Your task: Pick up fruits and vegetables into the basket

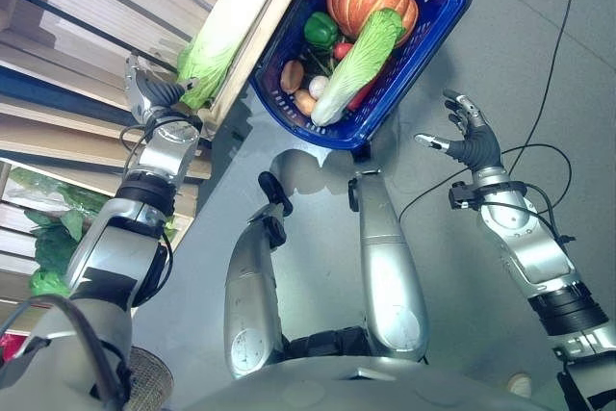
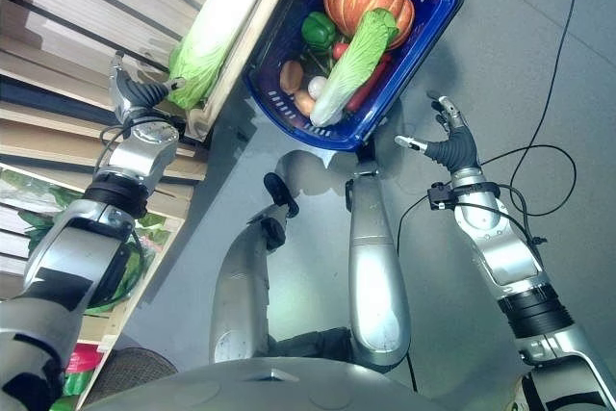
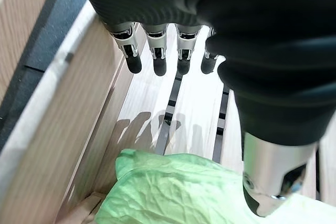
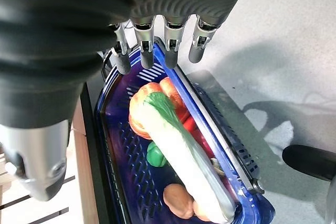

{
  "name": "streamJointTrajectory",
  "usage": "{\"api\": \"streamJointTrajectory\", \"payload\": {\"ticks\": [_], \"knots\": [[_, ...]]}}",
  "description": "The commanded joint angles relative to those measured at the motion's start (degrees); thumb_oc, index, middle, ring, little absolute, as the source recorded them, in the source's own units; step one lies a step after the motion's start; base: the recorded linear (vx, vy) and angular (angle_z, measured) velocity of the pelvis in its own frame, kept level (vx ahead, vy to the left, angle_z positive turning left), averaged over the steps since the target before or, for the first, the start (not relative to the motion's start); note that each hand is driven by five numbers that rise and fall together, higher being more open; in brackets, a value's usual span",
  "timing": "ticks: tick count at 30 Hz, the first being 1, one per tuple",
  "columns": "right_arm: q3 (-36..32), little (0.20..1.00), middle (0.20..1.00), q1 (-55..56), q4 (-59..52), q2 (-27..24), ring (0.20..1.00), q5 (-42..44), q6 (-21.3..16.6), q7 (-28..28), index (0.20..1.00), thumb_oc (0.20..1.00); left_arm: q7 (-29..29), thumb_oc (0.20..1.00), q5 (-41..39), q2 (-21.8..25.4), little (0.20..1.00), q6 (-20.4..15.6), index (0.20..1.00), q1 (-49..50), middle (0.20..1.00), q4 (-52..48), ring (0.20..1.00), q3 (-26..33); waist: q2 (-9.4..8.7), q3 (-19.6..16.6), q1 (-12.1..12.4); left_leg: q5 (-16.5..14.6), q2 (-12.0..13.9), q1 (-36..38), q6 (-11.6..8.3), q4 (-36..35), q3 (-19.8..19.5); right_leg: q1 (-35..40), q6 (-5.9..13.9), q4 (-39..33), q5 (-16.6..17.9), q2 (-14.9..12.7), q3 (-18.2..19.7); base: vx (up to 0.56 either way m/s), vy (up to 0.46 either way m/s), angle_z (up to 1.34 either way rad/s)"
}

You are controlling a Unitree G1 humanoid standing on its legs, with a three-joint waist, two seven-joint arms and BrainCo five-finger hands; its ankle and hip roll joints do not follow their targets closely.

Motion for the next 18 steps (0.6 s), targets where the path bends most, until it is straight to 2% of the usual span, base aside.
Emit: {"api": "streamJointTrajectory", "payload": {"ticks": [1, 9, 18], "knots": [[0.2, 1.0, 1.0, 0.6, -1.2, 0.7, 1.0, 0.5, -1.2, -1.7, 1.0, 1.0, 0.1, 1.0, 0.2, 5.9, 1.0, -0.7, 1.0, 2.5, 1.0, 3.6, 1.0, 3.3, -2.82, -2.1, 0.2, -1.0, -1.7, -4.9, 1.68, 1.8, 1.2, -1.0, 0.98, 5.0, -7.9, 0.9, -2.0, 0.01, 0.031, -0.01], [1.0, 1.0, 1.0, 0.3, -0.2, 0.6, 1.0, 0.8, -1.8, -2.0, 1.0, 1.0, -3.1, 1.0, 3.8, 6.4, 1.0, -1.8, 1.0, 1.1, 1.0, 3.8, 1.0, 0.8, -2.17, -2.1, -0.3, -1.6, -1.8, -5.6, 1.93, 2.3, 2.1, -2.3, 1.43, 4.5, -7.2, 0.5, -1.3, 0.01, 0.022, -0.01], [1.1, 1.0, 1.0, 0.0, 1.3, 0.0, 1.0, 1.2, -3.5, -2.3, 1.0, 1.0, -6.1, 1.0, 6.3, 6.7, 1.0, -0.5, 1.0, -3.1, 1.0, 6.6, 1.0, -3.0, -1.8, -2.1, -1.7, -1.8, -1.5, -6.1, 1.53, 2.4, 2.9, -3.6, 1.78, 3.7, -6.3, 0.5, -0.3, 0.01, -0.001, -0.03]]}}
